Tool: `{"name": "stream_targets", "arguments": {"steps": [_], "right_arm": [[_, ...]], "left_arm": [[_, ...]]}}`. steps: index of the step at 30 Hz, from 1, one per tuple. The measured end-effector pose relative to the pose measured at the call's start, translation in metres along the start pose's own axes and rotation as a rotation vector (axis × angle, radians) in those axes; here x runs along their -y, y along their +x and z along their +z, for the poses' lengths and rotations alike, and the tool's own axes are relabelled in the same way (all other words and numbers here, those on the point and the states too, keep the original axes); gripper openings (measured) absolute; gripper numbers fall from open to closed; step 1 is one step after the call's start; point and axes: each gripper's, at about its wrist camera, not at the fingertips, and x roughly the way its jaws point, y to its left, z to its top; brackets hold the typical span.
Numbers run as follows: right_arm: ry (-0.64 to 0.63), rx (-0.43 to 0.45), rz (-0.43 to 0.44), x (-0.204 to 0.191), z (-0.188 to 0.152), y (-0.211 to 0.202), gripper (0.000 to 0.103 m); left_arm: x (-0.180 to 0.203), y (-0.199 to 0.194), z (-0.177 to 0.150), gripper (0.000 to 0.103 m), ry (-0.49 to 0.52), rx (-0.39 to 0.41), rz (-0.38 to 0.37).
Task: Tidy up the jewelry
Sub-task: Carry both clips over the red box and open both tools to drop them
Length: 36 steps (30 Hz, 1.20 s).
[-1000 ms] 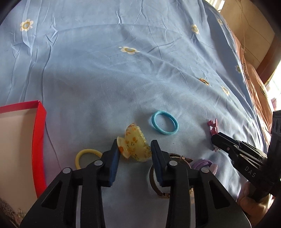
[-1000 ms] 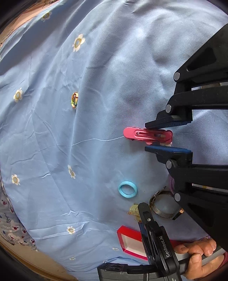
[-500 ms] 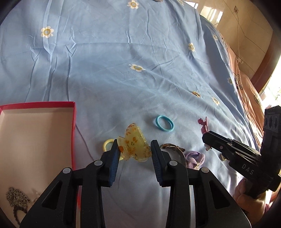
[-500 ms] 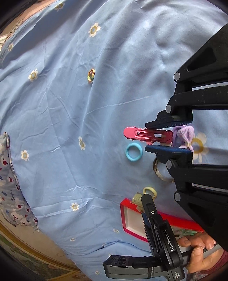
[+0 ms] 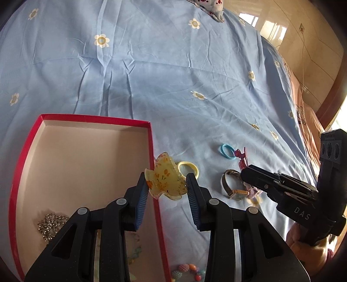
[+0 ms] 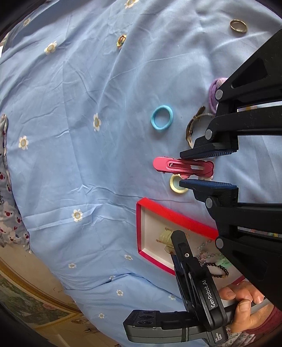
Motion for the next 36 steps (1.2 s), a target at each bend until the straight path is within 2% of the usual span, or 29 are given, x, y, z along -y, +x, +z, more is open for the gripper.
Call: {"name": "stream_targets", "arguments": {"steps": [11,19,36], "right_arm": [[-0.079,-0.041,0.094,-0.062,0.000,0.029,0.018],[-0.131,-0.065,0.140,-0.099,0.000,0.045,0.018],[-0.162,-0.145,0.150,-0.119,-0.001,0.092,0.018]], "left_arm": [[-0.059,-0.026,-0.009,0.033,-0.071,0.029,0.072],[-0.085,-0.034,-0.015,0.033,-0.107,0.037,0.100],[-0.116,-0.020,-0.014,0.033,-0.115,-0.002,0.155]]}}
